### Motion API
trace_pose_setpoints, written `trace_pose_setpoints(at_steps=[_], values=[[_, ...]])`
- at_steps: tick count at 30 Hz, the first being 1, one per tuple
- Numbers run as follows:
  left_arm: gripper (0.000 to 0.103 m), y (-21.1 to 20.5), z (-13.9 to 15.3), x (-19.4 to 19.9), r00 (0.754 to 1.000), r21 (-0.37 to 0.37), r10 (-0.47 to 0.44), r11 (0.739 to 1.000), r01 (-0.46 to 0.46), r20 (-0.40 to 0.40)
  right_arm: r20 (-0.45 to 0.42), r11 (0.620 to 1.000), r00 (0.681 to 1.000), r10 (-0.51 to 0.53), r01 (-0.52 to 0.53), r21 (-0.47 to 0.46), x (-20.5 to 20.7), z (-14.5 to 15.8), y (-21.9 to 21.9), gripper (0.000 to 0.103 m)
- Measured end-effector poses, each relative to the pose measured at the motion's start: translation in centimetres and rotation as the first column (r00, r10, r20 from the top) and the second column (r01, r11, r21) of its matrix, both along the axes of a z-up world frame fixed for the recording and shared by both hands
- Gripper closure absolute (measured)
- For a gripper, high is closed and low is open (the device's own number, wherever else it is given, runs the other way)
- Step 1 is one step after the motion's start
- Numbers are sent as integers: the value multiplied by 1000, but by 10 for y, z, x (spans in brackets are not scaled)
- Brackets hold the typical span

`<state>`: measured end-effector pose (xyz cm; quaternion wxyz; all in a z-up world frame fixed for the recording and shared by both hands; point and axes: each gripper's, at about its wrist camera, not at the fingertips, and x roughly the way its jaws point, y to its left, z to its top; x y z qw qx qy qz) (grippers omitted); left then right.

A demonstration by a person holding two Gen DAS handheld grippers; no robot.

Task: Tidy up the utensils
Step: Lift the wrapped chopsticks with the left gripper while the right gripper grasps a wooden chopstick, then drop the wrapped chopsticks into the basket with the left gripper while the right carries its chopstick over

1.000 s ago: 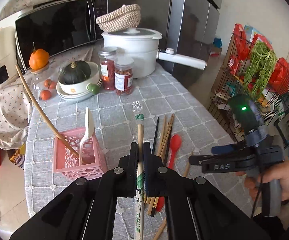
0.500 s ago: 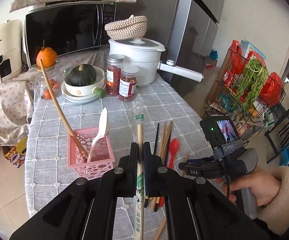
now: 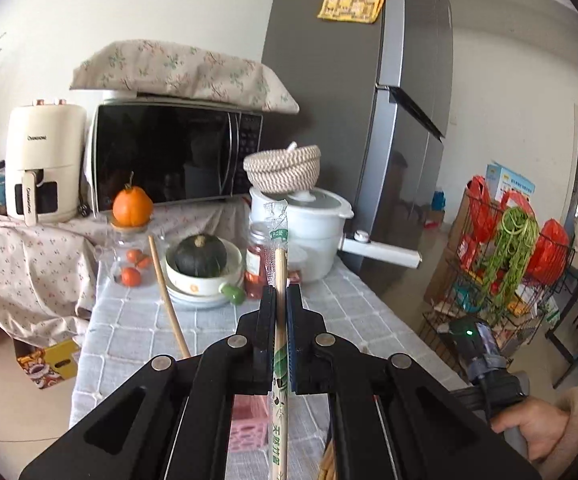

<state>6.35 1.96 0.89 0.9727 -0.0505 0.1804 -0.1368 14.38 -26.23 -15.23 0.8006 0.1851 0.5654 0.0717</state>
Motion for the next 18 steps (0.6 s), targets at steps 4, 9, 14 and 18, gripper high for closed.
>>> trace_pose_setpoints(at_steps=[4, 9, 14, 18], values=[[98, 11, 3, 12, 992, -39, 94, 995, -91, 86, 102, 1000, 995, 3, -6, 30, -9, 32, -2, 98], [98, 17, 1, 30, 971, -52, 194, 981, -188, 142, 217, 999, 976, 26, -36, 42, -21, 63, 7, 98], [99, 20, -10, 49, 949, -45, 270, 963, -267, 160, 302, 998, 953, 41, -55, 37, -27, 86, 14, 98], [98, 22, -22, 61, 939, -38, 310, 951, -308, 151, 361, 995, 930, 68, -91, 48, -30, 99, 20, 98]])
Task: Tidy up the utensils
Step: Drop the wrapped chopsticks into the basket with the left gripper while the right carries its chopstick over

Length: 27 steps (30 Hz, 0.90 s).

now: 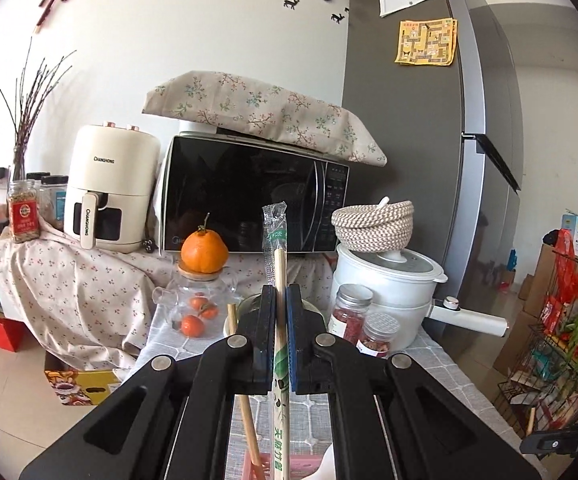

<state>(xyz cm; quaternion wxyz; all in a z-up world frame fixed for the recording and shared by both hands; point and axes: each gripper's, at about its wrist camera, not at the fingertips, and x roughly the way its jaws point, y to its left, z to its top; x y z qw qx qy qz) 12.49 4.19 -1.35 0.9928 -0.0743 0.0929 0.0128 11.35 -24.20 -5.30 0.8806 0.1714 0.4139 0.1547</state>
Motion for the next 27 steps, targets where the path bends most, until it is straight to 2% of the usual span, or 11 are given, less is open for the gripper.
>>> trace_pose_setpoints(at_steps=[5, 14, 24, 27], values=[[98, -3, -3, 7, 1000, 4, 5, 1000, -5, -2, 29, 1000, 999, 24, -24, 0, 0, 5, 9, 98], [99, 0, 8, 6, 1000, -41, -10, 999, 11, 21, 55, 1000, 998, 23, -24, 16, -2, 11, 13, 98], [99, 1, 0, 15, 999, -53, 9, 999, -7, 33, 92, 999, 995, 24, -27, 30, -7, 21, 18, 98], [98, 1, -8, 21, 1000, -42, 7, 999, -7, 1, 108, 999, 994, 20, -23, 26, -9, 25, 20, 98]])
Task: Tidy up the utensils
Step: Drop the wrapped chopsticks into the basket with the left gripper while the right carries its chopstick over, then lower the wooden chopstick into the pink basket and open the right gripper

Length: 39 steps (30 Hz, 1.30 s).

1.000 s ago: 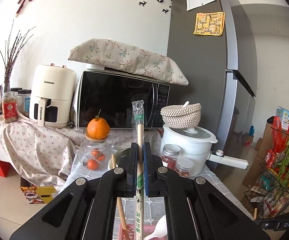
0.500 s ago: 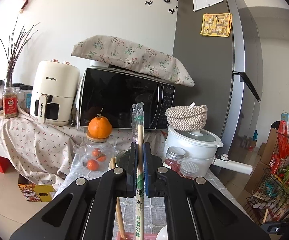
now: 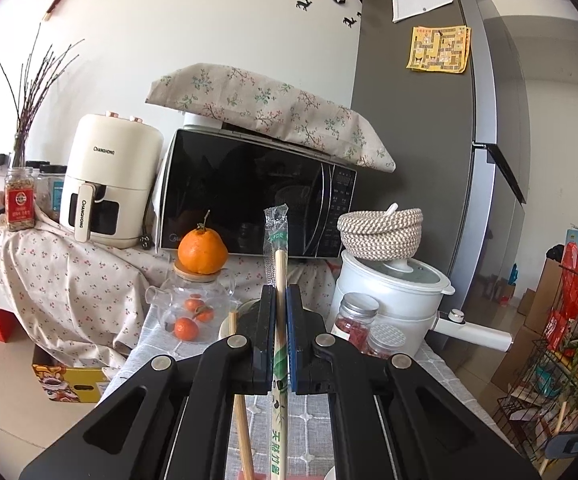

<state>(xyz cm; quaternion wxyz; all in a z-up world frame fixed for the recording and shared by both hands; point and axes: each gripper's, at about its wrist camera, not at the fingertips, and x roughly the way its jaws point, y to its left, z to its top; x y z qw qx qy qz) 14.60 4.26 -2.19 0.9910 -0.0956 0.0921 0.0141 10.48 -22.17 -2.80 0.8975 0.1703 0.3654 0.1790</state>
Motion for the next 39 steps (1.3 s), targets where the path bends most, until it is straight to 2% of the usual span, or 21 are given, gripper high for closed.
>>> trace_pose_setpoints(at_steps=[5, 8, 11, 13, 15, 22, 28, 34, 39], values=[[96, 3, -7, 9, 992, -19, -42, 999, 40, -117, 24, 1000, 1000, 3, -3, 4, -2, 9, 5, 98], [90, 4, -8, 8, 980, -18, -48, 999, 46, -195, 49, 1000, 999, 5, -6, 9, -3, 17, 8, 98], [79, 11, -7, -1, 962, -59, -69, 997, 56, -265, 82, 1000, 997, 5, -7, 22, -4, 28, 12, 98], [66, 16, -3, -11, 949, -84, -89, 994, 66, -304, 114, 999, 994, 2, -5, 31, -4, 39, 15, 98], [57, 19, 0, -20, 933, -92, -100, 993, 73, -346, 151, 999, 989, -4, -2, 41, -4, 51, 18, 98], [38, 26, -3, -52, 878, -34, -114, 993, 111, -464, 280, 995, 958, -54, 30, 91, -4, 82, 33, 98], [34, 36, -27, -62, 816, -9, -120, 990, 139, -565, 363, 986, 922, -136, 90, 141, 5, 90, 48, 98], [34, 41, -47, -62, 763, -20, -138, 987, 162, -631, 413, 983, 892, -182, 150, 110, 19, 85, 72, 98], [33, 37, -48, -60, 752, -36, -164, 982, 184, -638, 440, 983, 880, -179, 173, 55, 25, 75, 90, 98]])
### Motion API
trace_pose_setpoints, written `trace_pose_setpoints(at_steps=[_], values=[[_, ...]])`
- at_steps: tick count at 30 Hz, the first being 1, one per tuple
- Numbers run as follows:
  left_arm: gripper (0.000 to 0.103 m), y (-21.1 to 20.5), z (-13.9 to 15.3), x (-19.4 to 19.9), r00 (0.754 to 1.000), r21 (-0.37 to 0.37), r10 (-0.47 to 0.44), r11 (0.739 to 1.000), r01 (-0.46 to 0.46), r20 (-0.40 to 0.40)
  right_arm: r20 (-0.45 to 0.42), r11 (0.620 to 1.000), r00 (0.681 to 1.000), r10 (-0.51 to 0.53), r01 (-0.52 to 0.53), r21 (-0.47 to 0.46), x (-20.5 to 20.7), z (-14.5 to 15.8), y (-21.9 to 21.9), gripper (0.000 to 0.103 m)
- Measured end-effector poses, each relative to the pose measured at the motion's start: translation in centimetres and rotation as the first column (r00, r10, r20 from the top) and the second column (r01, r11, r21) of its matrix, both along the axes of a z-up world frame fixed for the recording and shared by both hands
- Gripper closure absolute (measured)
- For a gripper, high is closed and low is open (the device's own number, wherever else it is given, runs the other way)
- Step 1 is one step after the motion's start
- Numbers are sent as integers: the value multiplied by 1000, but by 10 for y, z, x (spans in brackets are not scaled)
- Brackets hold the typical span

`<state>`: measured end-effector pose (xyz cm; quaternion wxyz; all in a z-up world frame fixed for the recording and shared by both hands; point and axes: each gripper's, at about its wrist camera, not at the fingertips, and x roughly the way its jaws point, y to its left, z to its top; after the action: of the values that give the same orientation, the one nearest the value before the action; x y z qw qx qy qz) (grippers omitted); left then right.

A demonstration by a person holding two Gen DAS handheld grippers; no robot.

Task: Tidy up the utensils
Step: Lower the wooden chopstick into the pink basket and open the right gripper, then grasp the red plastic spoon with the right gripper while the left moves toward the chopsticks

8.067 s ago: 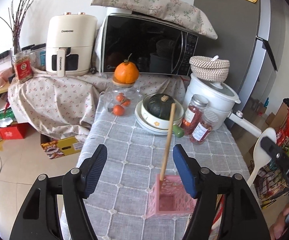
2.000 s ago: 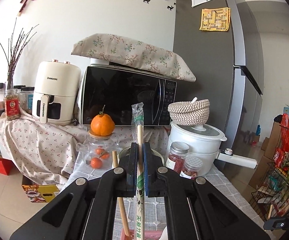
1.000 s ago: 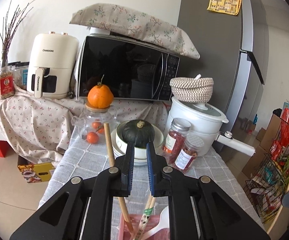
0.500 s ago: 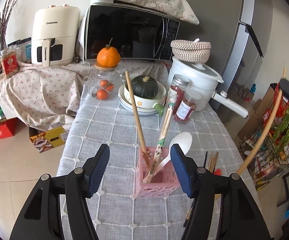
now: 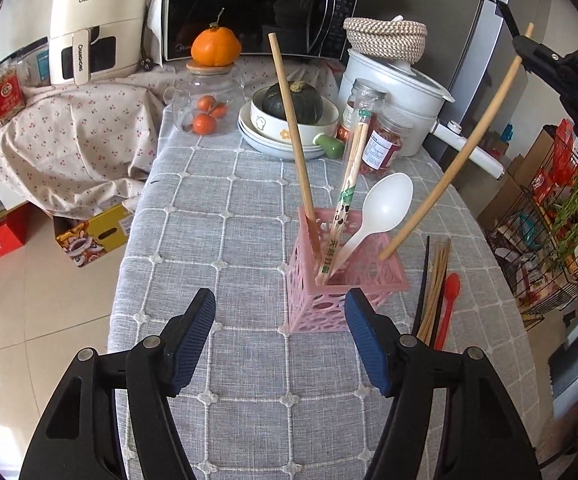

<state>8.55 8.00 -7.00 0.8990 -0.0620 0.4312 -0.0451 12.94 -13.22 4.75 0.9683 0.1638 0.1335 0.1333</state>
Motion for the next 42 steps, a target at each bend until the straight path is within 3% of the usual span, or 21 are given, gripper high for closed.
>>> trace_pose_setpoints(at_steps=[7, 11, 13, 15, 19, 21, 23, 26, 38, 42], values=[[32, -7, 3, 0, 1000, 0, -26, 1000, 26, -1, -82, 998, 995, 49, -52, -34, 10, -27, 18, 96], [27, -12, 6, 0, 999, -2, -35, 999, 35, 5, -123, 998, 990, 65, -66, -5, 12, -31, 11, 92], [24, -15, 7, 0, 999, -5, -41, 999, 41, 6, -145, 997, 987, 72, -70, 18, 13, -30, 5, 81], [23, -19, 7, 0, 999, -8, -46, 999, 46, 7, -171, 995, 981, 87, -79, 53, 13, -31, -4, 64], [17, -27, 7, -1, 999, -17, -53, 998, 53, 6, -211, 995, 974, 87, -76, 63, 11, -31, -22, 56], [16, -31, 5, -1, 998, -25, -59, 998, 59, 1, -231, 995, 969, 85, -73, 60, 9, -33, -33, 43], [15, -37, 2, 0, 998, -24, -68, 997, 68, -11, -255, 996, 963, 88, -77, 52, 9, -37, -44, 37], [15, -45, -1, 0, 997, -15, -79, 997, 78, -26, -302, 997, 950, 81, -81, 14, 9, -50, -58, 34], [14, -67, -12, 4, 993, 13, -100, 995, 101, -56, -554, 988, 833, -1, -84, -129, 19, -124, -105, 27], [14, -74, -17, 7, 991, 24, -114, 993, 116, -73, -645, 979, 763, -46, -93, -180, 25, -149, -111, 27]])
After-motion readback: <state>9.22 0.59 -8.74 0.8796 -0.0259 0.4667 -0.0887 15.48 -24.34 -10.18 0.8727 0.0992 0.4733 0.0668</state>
